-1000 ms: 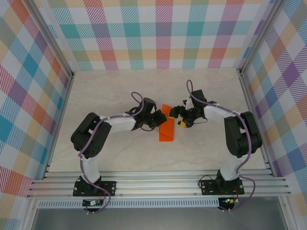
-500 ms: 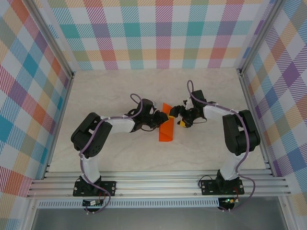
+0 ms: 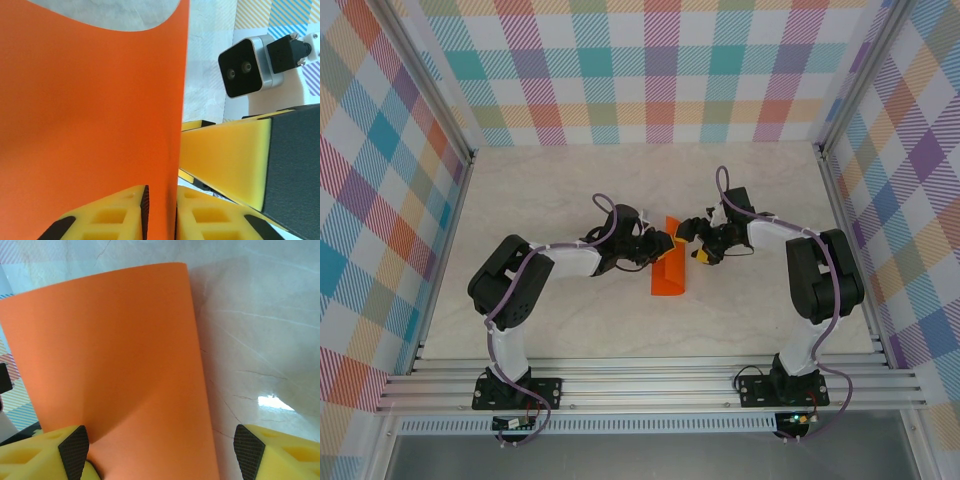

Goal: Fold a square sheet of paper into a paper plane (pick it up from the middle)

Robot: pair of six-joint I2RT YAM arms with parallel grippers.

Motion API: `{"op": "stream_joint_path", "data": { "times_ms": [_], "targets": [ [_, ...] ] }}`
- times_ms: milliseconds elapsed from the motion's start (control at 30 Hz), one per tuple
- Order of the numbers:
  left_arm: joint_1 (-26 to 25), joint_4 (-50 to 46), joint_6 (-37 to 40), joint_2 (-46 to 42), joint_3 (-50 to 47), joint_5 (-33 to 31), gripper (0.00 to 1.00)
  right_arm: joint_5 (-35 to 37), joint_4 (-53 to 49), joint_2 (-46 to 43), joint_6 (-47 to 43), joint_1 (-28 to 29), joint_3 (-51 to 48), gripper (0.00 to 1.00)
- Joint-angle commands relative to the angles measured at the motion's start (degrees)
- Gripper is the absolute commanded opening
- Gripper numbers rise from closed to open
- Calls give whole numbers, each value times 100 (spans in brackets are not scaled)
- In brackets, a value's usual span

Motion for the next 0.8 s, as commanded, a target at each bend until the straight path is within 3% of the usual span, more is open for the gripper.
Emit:
{"op": "stream_joint_path", "data": {
  "times_ms": [0, 200, 400, 767],
  "targets": [
    [57, -316, 206, -193, -81, -59, 24, -245, -71, -75, -210, -17, -40, 79],
    [62, -756, 490, -410, -155, -190, 24, -311, -362, 61, -475, -17, 43, 76],
    [57, -1037, 656, -391, -98, -278, 16, -277, -585, 195, -669, -2, 101, 70],
    [74, -2155, 1456, -63, 745, -473, 13, -258, -890, 159, -1045, 144, 102, 68]
  ]
}}
